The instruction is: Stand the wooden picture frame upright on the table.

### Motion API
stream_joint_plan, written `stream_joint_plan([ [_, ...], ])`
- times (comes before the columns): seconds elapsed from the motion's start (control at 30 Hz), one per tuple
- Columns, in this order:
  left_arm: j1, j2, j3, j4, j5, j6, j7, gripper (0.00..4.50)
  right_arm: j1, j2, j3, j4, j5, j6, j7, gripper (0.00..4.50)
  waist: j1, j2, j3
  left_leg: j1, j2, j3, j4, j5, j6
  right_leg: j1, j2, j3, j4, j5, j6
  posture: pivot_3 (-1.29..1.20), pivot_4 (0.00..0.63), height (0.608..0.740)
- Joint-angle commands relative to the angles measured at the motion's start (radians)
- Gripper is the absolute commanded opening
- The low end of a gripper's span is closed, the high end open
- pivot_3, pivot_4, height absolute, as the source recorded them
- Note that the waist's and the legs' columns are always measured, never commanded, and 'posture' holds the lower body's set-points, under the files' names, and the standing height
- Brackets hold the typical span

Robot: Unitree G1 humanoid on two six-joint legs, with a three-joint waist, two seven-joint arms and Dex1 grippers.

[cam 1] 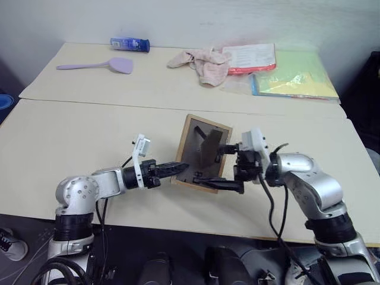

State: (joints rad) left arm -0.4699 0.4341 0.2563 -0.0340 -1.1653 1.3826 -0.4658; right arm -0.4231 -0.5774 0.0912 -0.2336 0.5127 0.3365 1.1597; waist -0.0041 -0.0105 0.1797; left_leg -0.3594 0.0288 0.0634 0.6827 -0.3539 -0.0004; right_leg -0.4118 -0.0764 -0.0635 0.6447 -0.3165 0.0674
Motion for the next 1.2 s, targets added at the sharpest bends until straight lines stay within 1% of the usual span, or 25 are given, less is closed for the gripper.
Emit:
stream_joint_plan([
  [0.03,-0.049,0.042,0.065,0.073,-0.102,0.188,0.048,1.26,0.02,-0.01,-0.055,0.027,-0.043,-0.218,0.067,4.48,-0.002,0.0,0.0,0.001,0.0,0.0,0.0,0.0,0.0,0.0,0.0,0.0,0.0,0.0,0.0,0.0,0.15,0.74],
  [0.07,-0.055,0.052,0.06,0.089,-0.117,0.217,0.063,1.26,0.022,-0.006,-0.073,0.042,-0.042,-0.254,0.071,4.48,-0.005,0.0,0.0,0.001,0.0,0.0,0.0,0.0,0.0,0.0,0.001,0.0,0.0,0.0,0.0,0.0,0.15,0.74],
  [0.1,-0.067,0.075,0.047,0.136,-0.18,0.231,0.08,1.26,0.019,-0.015,-0.108,0.07,-0.044,-0.319,0.088,4.48,-0.006,0.0,0.0,0.001,0.0,0.001,0.0,0.0,0.0,0.0,0.001,0.001,0.0,0.0,0.0,0.0,0.15,0.74],
  [0.17,-0.086,0.091,0.051,0.204,-0.278,0.232,0.117,1.26,0.009,-0.026,-0.155,0.123,-0.065,-0.439,0.099,4.48,-0.004,0.0,0.0,0.001,0.0,0.001,0.0,0.0,-0.001,0.0,0.001,0.001,0.001,0.0,0.0,0.0,0.15,0.74],
  [0.23,-0.108,0.144,0.005,0.287,-0.388,0.232,0.155,1.26,0.005,-0.05,-0.146,0.198,-0.152,-0.642,0.143,4.48,-0.001,0.0,0.0,0.001,0.0,0.0,0.0,0.0,-0.001,0.0,0.0,0.001,0.0,0.0,0.0,0.0,0.15,0.74],
  [0.27,-0.118,0.165,-0.019,0.325,-0.438,0.232,0.181,1.26,0.0,-0.055,-0.132,0.243,-0.21,-0.757,0.147,4.48,-0.001,-0.001,0.0,0.001,0.0,0.0,0.0,0.0,-0.001,0.0,0.0,0.001,0.0,0.0,0.0,0.0,0.15,0.74],
  [0.33,-0.133,0.188,-0.05,0.376,-0.517,0.232,0.231,1.26,-0.014,-0.056,-0.109,0.315,-0.287,-0.921,0.138,4.48,-0.002,-0.001,0.0,0.001,0.0,0.0,0.0,0.0,-0.001,0.001,0.0,0.001,0.0,0.0,0.0,0.0,0.15,0.74],
  [0.43,-0.146,0.213,-0.105,0.418,-0.648,0.214,0.309,1.26,-0.044,-0.002,-0.084,0.425,-0.446,-1.176,0.017,4.48,-0.007,-0.001,0.0,0.002,0.0,0.0,0.0,0.001,-0.001,0.001,0.0,0.001,0.0,0.0,0.0,0.0,0.15,0.74],
  [0.5,-0.146,0.238,-0.163,0.418,-0.75,0.179,0.362,1.26,-0.067,0.041,-0.071,0.469,-0.491,-1.25,-0.057,4.48,-0.015,-0.001,0.0,0.002,0.0,0.0,0.001,0.001,-0.002,0.001,0.0,0.001,0.0,0.0,0.0,0.0,0.15,0.74],
  [0.53,-0.145,0.248,-0.188,0.412,-0.783,0.166,0.378,1.26,-0.082,0.059,-0.071,0.488,-0.541,-1.292,-0.108,4.48,-0.02,-0.001,0.0,0.002,0.0,0.0,0.001,0.001,-0.003,0.001,0.0,0.001,0.001,0.0,0.0,0.0,0.15,0.74],
  [0.63,-0.145,0.272,-0.235,0.392,-0.807,0.157,0.381,1.26,-0.109,0.103,-0.059,0.534,-0.657,-1.373,-0.236,4.48,-0.027,-0.001,0.0,0.003,0.001,-0.001,0.001,0.002,-0.004,0.0,0.0,0.001,0.002,0.0,0.0,0.0,0.15,0.74],
  [0.67,-0.146,0.277,-0.242,0.391,-0.807,0.154,0.38,1.26,-0.106,0.109,-0.036,0.547,-0.666,-1.374,-0.249,4.48,-0.027,-0.001,0.0,0.003,0.001,-0.001,0.001,0.002,-0.004,0.0,0.0,0.001,0.002,0.0,0.0,0.0,0.15,0.74],
  [0.77,-0.154,0.285,-0.247,0.402,-0.807,0.144,0.375,1.26,-0.099,0.106,-0.008,0.579,-0.71,-1.389,-0.316,3.84,-0.026,-0.001,0.0,0.003,0.0,-0.001,0.001,0.002,-0.004,0.001,0.0,0.0,0.002,0.0,0.0,0.0,0.15,0.74],
  [0.87,-0.163,0.3,-0.247,0.41,-0.807,0.146,0.361,1.26,-0.102,0.095,-0.013,0.612,-0.76,-1.395,-0.405,2.85,-0.025,0.0,0.0,0.003,0.0,0.0,0.001,0.002,-0.003,0.001,0.0,0.001,0.002,0.0,0.0,0.0,0.15,0.74],
  [0.93,-0.162,0.31,-0.248,0.402,-0.807,0.148,0.351,1.26,-0.11,0.092,-0.025,0.631,-0.789,-1.367,-0.464,2.1,-0.025,0.0,0.0,0.003,0.0,0.0,0.001,0.002,-0.003,0.001,0.0,0.001,0.001,0.0,0.0,0.0,0.15,0.74],
  [0.97,-0.159,0.314,-0.248,0.394,-0.807,0.148,0.345,1.26,-0.117,0.091,-0.029,0.639,-0.804,-1.369,-0.493,1.85,-0.025,0.0,0.0,0.003,0.0,0.0,0.001,0.002,-0.003,0.001,0.0,0.001,0.001,0.0,0.0,0.0,0.15,0.74],
  [1.0,-0.156,0.319,-0.248,0.386,-0.807,0.15,0.337,1.26,-0.121,0.09,-0.028,0.645,-0.812,-1.369,-0.514,1.82,-0.025,0.0,0.0,0.003,0.0,0.0,0.001,0.002,-0.003,0.001,0.0,0.001,0.002,0.0,0.0,0.0,0.15,0.74],
  [1.07,-0.134,0.33,-0.237,0.332,-0.807,0.135,0.331,1.99,-0.13,0.087,-0.014,0.653,-0.808,-1.375,-0.534,1.81,-0.026,0.0,0.0,0.003,0.0,0.0,0.001,0.002,-0.003,0.001,0.0,0.001,0.002,0.0,-0.001,0.0,0.15,0.74],
  [1.1,-0.116,0.341,-0.222,0.288,-0.807,0.122,0.32,2.27,-0.134,0.086,-0.002,0.653,-0.792,-1.373,-0.535,1.72,-0.026,0.0,0.0,0.002,0.001,0.0,0.001,0.002,-0.003,0.001,0.0,0.001,0.002,0.0,-0.001,0.0,0.15,0.74],
  [1.13,-0.093,0.351,-0.2,0.238,-0.807,0.099,0.319,2.56,-0.136,0.084,0.009,0.651,-0.769,-1.371,-0.533,1.48,-0.029,0.0,0.0,0.002,0.0,0.0,0.001,0.002,-0.003,0.001,0.0,0.001,0.002,0.0,-0.001,0.0,0.15,0.74],
  [1.17,-0.056,0.366,-0.149,0.18,-0.807,0.058,0.325,2.99,-0.138,0.083,0.021,0.639,-0.728,-1.357,-0.52,1.31,-0.03,0.0,0.001,0.003,0.001,0.0,0.0,0.002,-0.003,0.001,0.0,0.001,0.001,0.0,-0.001,0.0,0.15,0.74],
  [1.2,-0.022,0.386,-0.106,0.13,-0.807,0.023,0.333,3.17,-0.137,0.083,0.034,0.626,-0.677,-1.335,-0.499,1.31,-0.032,0.0,0.001,0.003,0.001,0.0,0.0,0.002,-0.003,0.001,0.0,0.001,0.001,0.0,-0.001,0.0,0.15,0.74],
])
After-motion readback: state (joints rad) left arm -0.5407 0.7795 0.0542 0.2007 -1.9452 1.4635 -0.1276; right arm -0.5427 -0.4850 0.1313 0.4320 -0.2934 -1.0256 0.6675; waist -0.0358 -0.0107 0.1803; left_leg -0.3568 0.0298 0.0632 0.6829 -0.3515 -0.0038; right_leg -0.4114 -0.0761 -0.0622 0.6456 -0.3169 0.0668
